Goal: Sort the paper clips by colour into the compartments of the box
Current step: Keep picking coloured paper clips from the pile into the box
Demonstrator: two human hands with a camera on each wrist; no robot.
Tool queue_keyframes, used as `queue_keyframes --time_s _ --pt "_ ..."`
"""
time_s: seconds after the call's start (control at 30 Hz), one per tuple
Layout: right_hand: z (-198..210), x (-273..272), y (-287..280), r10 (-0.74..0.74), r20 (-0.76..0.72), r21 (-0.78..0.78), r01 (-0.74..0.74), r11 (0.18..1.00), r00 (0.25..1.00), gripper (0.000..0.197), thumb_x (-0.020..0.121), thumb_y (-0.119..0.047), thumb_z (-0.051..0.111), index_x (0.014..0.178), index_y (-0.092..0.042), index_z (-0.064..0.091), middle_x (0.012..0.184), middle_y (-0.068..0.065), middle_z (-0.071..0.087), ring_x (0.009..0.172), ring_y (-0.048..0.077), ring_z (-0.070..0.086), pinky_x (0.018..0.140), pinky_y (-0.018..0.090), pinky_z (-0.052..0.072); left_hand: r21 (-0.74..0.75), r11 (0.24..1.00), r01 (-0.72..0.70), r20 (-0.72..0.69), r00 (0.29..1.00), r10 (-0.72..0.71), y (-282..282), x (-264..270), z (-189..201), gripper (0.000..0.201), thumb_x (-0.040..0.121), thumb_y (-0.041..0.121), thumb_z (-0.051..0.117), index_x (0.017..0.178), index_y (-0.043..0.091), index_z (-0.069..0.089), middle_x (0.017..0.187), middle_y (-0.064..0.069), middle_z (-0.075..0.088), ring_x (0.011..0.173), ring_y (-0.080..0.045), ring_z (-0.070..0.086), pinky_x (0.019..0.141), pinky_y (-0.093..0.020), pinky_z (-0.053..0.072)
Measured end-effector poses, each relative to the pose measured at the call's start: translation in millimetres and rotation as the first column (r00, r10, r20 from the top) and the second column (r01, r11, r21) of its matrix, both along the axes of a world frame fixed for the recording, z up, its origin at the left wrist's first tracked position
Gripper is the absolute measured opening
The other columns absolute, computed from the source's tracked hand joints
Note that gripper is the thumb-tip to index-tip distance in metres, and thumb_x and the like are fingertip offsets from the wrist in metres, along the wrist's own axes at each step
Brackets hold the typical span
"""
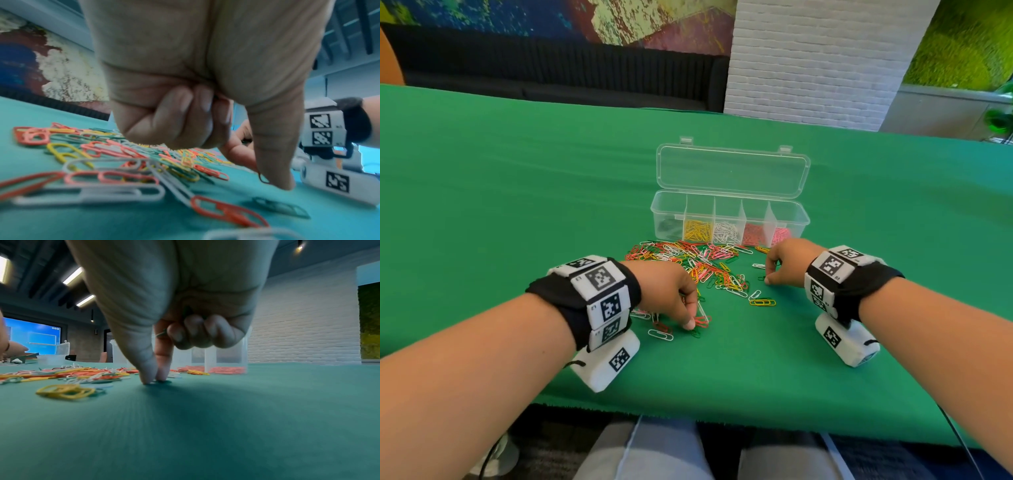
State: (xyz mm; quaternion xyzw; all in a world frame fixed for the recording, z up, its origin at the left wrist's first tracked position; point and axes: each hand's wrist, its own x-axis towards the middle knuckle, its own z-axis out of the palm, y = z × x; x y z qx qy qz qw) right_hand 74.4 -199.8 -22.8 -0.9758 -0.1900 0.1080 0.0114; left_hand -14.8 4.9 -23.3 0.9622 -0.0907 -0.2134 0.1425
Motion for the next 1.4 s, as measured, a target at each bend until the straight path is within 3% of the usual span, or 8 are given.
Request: queue_keyframes --time_s 0.07,0.23,0.43,0.7,0.87,1.07,1.3,1.4 --pt "-1 0 2 0.017 -0.002 -0.014 -0.017 1.000 1.000 0.015 0.086 -0.025 0.063 0.096 -0.015 0.067 0.080 -0.005 0.054 0.064 0.006 0.046 0.052 0.016 0.032 0.004 1.000 -0.009 0.008 1.000 0.009 3 1 3 0.011 0.079 0.039 0.071 0.081 0.030 0.065 0.058 0.018 0.050 0.056 0.001 0.043 0.056 -0.020 0.035" --pt "-4 1 2 0.020 0.017 0.005 -0.020 1.000 1.000 0.012 0.084 -0.028 0.066 0.093 -0.021 0.062 0.087 -0.006 0.050 0.084 0.015 0.049 0.072 0.022 0.036 0.056 0.998 -0.019 0.024 1.000 0.018 8 3 3 0.009 0.082 0.036 0.069 0.088 0.030 0.066 0.071 0.016 0.054 0.065 -0.003 0.048 0.060 -0.021 0.037" --pt "-2 0 4 0.042 0.013 -0.036 -0.042 0.998 0.999 0.011 0.088 -0.026 0.061 0.094 -0.017 0.063 0.078 -0.006 0.052 0.065 0.007 0.045 0.050 0.016 0.029 0.078 0.997 0.008 0.042 0.999 -0.011 3 -3 3 0.016 0.077 0.035 0.074 0.086 0.027 0.063 0.063 0.014 0.049 0.058 -0.004 0.045 0.055 -0.022 0.035" --pt "-6 -3 7 0.033 -0.028 -0.066 -0.035 0.997 0.999 0.008 0.087 -0.019 0.055 0.080 -0.014 0.052 0.074 0.000 0.047 0.062 0.013 0.041 0.050 0.017 0.033 0.093 0.985 0.148 0.036 0.988 -0.152 -13 -8 6 0.011 0.080 0.028 0.071 0.089 0.026 0.066 0.060 0.014 0.049 0.053 -0.002 0.046 0.051 -0.020 0.036" --pt "-8 -3 7 -0.006 -0.010 -0.060 0.006 0.998 1.000 0.028 0.088 -0.023 0.049 0.064 -0.017 0.038 0.063 -0.002 0.036 0.057 0.013 0.034 0.052 0.022 0.031 0.114 0.981 0.159 0.027 0.986 -0.163 -14 -5 4 0.007 0.080 0.029 0.070 0.085 0.030 0.065 0.079 0.012 0.061 0.070 -0.009 0.054 0.057 -0.021 0.040" --pt "-5 -5 7 -0.016 -0.001 0.012 0.016 1.000 1.000 0.030 0.089 -0.018 0.047 0.064 -0.017 0.029 0.064 -0.001 0.033 0.057 0.014 0.031 0.049 0.024 0.025 0.118 0.975 0.188 -0.053 0.982 -0.183 -14 0 0 0.006 0.083 0.028 0.066 0.080 0.029 0.060 0.084 0.010 0.065 0.062 -0.006 0.054 0.063 -0.022 0.047" --pt "-4 -4 5 -0.011 -0.015 0.124 0.013 0.992 1.000 0.026 0.087 -0.010 0.047 0.068 -0.020 0.031 0.068 -0.002 0.037 0.059 0.012 0.033 0.051 0.022 0.029 -0.143 0.989 -0.022 -0.029 0.999 0.018 -2 9 4 0.013 0.092 0.022 0.051 0.080 0.024 0.047 0.067 0.009 0.047 0.057 -0.009 0.041 0.057 -0.022 0.037" --pt "-4 -4 4 -0.003 -0.025 0.170 0.007 0.985 1.000 0.012 0.087 -0.008 0.044 0.084 -0.019 0.043 0.071 -0.004 0.041 0.067 0.015 0.042 0.054 0.021 0.033 -0.493 0.817 -0.298 -0.204 0.953 0.224 8 12 3 0.022 0.090 0.003 0.047 0.073 0.017 0.043 0.065 0.000 0.052 0.054 -0.013 0.045 0.049 -0.021 0.037"
